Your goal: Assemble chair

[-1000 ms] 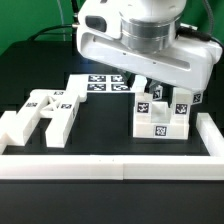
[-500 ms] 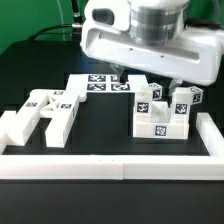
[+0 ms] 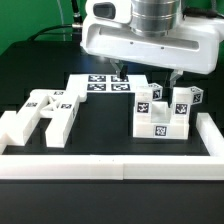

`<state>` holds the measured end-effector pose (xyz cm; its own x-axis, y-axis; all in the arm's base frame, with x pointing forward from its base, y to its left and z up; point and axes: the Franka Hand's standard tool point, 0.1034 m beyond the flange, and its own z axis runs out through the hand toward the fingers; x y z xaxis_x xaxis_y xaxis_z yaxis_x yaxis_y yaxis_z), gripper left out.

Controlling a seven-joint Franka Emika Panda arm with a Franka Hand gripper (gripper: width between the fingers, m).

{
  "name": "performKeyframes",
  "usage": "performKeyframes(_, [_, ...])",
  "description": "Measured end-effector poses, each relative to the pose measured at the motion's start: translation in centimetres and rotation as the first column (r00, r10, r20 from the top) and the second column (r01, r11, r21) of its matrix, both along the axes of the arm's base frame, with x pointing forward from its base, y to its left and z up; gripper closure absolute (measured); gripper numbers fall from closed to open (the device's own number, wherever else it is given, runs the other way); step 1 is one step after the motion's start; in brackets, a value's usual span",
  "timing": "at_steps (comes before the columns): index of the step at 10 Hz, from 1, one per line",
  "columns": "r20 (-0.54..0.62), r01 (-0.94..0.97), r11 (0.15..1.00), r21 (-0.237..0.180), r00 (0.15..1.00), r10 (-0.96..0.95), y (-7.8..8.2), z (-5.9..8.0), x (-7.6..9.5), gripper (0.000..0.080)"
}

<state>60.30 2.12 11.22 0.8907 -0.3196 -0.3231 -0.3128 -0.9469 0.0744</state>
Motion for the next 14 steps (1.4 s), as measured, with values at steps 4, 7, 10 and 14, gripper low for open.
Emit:
performKeyframes(4, [0.131,-0.166,0.985,0.045,0.979,0.159,0.7,0.5,-1.8,0.0150])
performKeyframes(7, [0.174,-0.233,0.971,0.053,0.960,0.221,0.9,-0.1,-3.2,0.0150])
performKeyframes(10, [0.194,-0.248,0.968,0.047,0.953,0.234,0.9,-0.4,-3.1,0.0150])
performKeyframes(14, [0.252,-0.278,0.961,0.002,0.930,0.269,0.8,-3.9,-5.6,0.0150])
